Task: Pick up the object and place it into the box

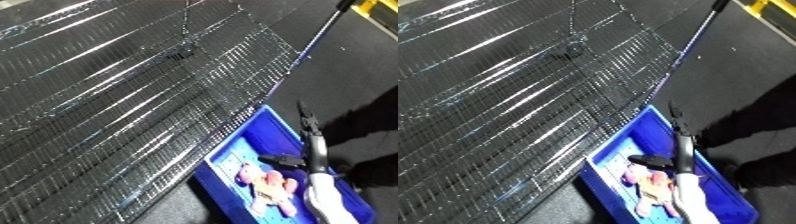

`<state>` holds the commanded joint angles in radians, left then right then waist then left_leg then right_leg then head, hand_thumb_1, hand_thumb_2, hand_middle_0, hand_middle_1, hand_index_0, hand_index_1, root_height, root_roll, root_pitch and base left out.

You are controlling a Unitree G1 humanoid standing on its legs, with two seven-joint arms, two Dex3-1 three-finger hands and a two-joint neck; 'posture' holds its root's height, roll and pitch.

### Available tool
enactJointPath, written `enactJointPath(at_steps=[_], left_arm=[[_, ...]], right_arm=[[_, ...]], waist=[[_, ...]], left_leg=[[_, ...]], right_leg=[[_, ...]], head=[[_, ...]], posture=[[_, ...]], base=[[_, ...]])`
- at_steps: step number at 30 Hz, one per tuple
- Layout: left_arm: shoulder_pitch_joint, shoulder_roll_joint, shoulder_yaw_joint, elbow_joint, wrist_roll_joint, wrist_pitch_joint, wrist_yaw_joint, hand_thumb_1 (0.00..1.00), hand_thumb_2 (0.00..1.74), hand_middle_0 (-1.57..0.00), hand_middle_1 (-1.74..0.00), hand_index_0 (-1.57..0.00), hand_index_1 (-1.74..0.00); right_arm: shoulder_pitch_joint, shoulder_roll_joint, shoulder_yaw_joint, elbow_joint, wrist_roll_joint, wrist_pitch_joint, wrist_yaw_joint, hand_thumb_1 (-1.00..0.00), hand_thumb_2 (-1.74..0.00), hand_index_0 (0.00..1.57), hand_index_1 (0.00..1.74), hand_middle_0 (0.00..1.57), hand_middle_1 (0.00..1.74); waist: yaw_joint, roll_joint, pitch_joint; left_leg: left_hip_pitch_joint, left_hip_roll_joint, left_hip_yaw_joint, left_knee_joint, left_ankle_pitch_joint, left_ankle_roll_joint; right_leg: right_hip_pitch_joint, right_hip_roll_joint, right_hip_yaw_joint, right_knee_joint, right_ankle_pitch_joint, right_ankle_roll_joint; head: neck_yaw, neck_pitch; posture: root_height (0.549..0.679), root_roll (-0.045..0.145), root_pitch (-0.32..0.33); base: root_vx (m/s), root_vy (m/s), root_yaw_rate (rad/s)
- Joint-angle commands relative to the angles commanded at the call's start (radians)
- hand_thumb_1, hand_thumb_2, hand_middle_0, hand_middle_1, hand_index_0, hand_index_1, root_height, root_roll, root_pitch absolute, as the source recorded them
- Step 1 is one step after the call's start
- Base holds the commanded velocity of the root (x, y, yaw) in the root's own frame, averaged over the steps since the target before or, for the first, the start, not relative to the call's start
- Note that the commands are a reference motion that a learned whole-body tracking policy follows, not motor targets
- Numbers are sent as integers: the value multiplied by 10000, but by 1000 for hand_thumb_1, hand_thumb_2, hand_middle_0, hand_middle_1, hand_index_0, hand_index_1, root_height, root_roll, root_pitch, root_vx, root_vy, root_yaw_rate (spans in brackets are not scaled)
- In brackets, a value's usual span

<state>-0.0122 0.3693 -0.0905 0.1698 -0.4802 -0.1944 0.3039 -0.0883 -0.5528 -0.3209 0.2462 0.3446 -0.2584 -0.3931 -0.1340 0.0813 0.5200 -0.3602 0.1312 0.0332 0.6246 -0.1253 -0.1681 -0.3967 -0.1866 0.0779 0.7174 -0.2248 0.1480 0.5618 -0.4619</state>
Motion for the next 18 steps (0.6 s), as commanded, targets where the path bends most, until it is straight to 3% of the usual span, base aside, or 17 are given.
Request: enactJointPath(at_steps=[9,18], left_arm=[[21,-53,35,-100,-97,111,4,1000,1740,-1570,-1740,-1570,-1740],[-128,-46,-73,-110,-223,117,23,1000,1740,-1570,-1740,-1570,-1740]], right_arm=[[-731,116,1004,-1528,-362,121,373,0,0,0,0,0,0],[-1599,228,2001,-1836,-570,287,545,0,0,0,0,0,0]], waist=[[442,-201,0],[847,-217,0]], left_leg=[[-258,35,-158,286,-63,9],[-463,36,-274,443,-107,25]], right_leg=[[-157,29,-32,323,-142,3],[-327,-8,-130,550,-253,30]], head=[[-1580,129],[-2866,566]], posture=[[632,66,-82],[630,62,-71]], base=[[5,-26,72],[14,-11,89]])
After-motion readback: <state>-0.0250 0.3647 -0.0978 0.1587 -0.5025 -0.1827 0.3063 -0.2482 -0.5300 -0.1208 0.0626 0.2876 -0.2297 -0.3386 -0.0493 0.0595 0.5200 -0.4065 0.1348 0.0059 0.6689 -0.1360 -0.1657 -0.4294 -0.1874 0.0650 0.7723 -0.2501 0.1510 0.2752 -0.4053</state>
